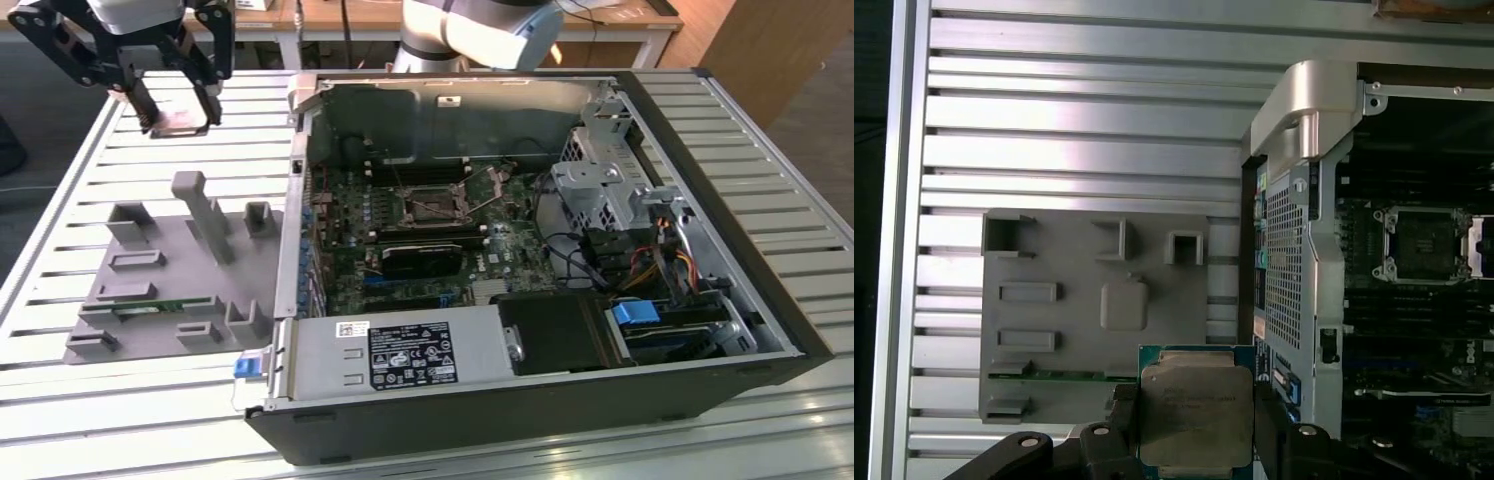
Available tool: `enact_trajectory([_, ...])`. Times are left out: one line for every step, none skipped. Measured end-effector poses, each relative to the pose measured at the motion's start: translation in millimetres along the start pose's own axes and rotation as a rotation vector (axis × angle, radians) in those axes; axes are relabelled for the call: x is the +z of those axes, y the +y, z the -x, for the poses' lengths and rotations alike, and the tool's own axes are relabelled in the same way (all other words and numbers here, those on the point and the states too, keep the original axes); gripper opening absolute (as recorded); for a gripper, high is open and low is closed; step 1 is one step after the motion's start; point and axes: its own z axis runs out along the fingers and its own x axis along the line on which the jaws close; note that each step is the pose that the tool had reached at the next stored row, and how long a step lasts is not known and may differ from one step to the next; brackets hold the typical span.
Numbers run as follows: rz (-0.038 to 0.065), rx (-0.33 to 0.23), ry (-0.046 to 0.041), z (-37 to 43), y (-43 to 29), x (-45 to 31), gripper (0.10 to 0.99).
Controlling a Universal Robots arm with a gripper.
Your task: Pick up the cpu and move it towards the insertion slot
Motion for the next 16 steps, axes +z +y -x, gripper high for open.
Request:
enact_trajectory([0.000, 0.000, 0.0000, 1.7, 0.0, 0.0, 0.541])
enact_trajectory([0.000, 0.000, 0.0000, 3.3, -0.1, 0.1, 0.541])
enact_trajectory([0.000, 0.000, 0.0001, 4.9, -0.1, 0.1, 0.541])
enact_trajectory([0.000, 0.000, 0.0001, 6.5, -0.1, 0.2, 0.541])
enact_trajectory([0.000, 0.000, 0.0001, 8.0, -0.1, 0.2, 0.541])
enact_trajectory([0.000, 0.000, 0.0001, 9.5, -0.2, 0.3, 0.541])
enact_trajectory([0.000, 0.000, 0.0001, 11.2, -0.2, 0.3, 0.541])
enact_trajectory([0.000, 0.000, 0.0000, 12.9, -0.2, 0.4, 0.541])
enact_trajectory([0.000, 0.000, 0.0000, 14.7, -0.2, 0.4, 0.541])
enact_trajectory([0.000, 0.000, 0.0001, 16.4, -0.3, 0.5, 0.541])
enact_trajectory([0.000, 0.000, 0.0001, 18.2, -0.3, 0.5, 0.541])
enact_trajectory([0.000, 0.000, 0.0001, 20.1, -0.3, 0.6, 0.541])
enact_trajectory([0.000, 0.000, 0.0001, 22.0, -0.4, 0.6, 0.541])
enact_trajectory([0.000, 0.000, 0.0000, 23.9, -0.4, 0.7, 0.541])
enact_trajectory([0.000, 0.000, 0.0000, 25.9, -0.4, 0.8, 0.541])
enact_trajectory([0.000, 0.000, 0.0001, 27.8, -0.5, 0.8, 0.541])
